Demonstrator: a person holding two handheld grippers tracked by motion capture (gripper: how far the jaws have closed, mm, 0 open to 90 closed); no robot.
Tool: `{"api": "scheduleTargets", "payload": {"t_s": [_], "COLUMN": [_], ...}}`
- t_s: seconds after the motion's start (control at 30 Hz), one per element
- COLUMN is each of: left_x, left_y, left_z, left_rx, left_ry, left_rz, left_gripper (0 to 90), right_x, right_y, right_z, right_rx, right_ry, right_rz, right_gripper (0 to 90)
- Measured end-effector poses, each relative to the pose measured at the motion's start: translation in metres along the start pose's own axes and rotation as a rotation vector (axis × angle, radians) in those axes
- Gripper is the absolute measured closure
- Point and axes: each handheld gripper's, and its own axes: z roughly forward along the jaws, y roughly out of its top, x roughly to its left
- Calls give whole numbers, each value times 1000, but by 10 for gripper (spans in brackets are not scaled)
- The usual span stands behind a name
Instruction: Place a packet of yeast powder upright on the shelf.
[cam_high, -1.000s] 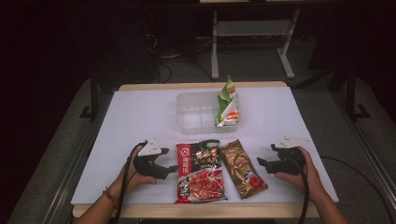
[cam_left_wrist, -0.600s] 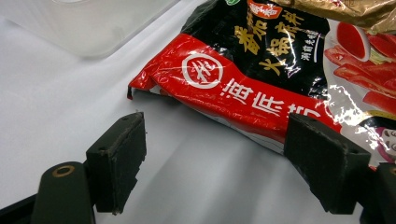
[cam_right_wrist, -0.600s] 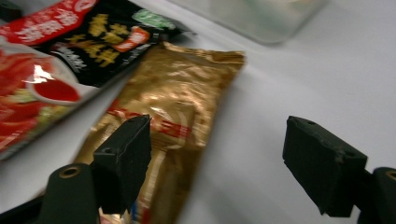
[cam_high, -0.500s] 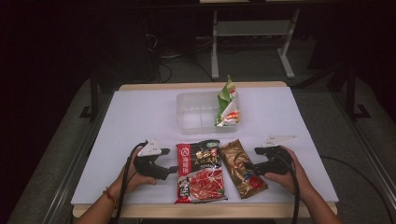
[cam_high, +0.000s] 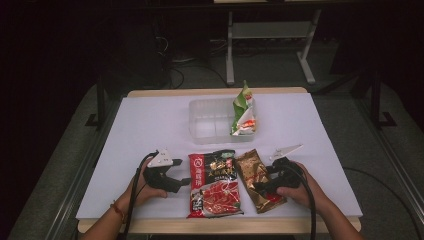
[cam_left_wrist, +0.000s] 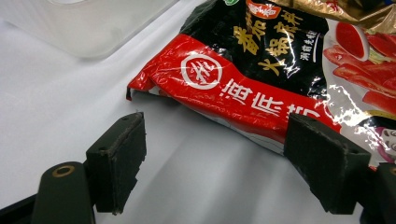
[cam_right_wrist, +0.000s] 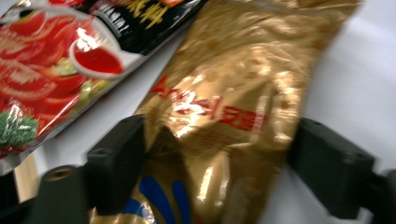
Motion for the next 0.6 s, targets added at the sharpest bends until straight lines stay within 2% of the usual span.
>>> {"api": "scheduleTargets", "payload": {"t_s": [0.1,0.17,0.23,0.43,0.53,0.6], "left_x": [0,0,0,1,1,1], "left_y": [0,0,0,1,1,2], "left_z": [0,0,0,0,0,0], "left_rx": [-1,-1,-1,-4,-7,-10], "left_ry": [-2,-1,-3,-7,-7,-9], "left_rz": [-3,-1,-3,-4,-3,-3], "left_gripper": [208,208,209,208,208,208], "right_x": [3,2,0,-5,-12,-16], "right_y": [2,3,4,11,13,13], "right_z": [1,2,1,2,-1,-2], "right_rx": [15,14,6,31,21,13], "right_ry": [-9,4,31,81,108,129], "right_rz": [-10,-2,-1,19,57,69], "right_gripper": [155,167,239,325,459,501]}}
